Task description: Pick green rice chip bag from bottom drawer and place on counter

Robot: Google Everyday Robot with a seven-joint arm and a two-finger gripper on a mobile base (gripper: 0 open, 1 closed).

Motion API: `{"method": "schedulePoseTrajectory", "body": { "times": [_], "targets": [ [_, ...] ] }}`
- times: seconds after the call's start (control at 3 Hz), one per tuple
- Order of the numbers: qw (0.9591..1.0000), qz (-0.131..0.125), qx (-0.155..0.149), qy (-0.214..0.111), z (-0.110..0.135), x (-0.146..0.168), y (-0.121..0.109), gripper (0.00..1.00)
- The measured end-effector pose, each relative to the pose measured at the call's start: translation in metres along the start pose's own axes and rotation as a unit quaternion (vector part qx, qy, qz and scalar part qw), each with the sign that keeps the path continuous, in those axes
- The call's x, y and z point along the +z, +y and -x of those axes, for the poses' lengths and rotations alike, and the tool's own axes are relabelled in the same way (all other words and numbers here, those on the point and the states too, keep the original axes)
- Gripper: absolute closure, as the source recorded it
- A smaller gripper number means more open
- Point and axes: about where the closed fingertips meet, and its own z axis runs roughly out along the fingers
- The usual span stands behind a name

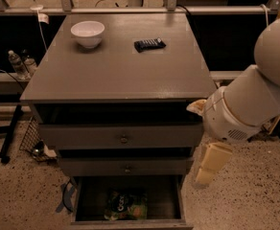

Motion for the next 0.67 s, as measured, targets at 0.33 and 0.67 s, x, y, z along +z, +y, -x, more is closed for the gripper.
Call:
{"method": "schedulePoseTrajectory", "body": {
  "times": [0.33, 0.67],
  "targets": [
    [0.9994, 0.024, 0.009, -0.021, 0.007, 0.028, 0.007, 0.0],
    [0.9968, 0.063, 0.03, -0.04, 0.015, 0.093, 0.02, 0.0]
  ]
}}
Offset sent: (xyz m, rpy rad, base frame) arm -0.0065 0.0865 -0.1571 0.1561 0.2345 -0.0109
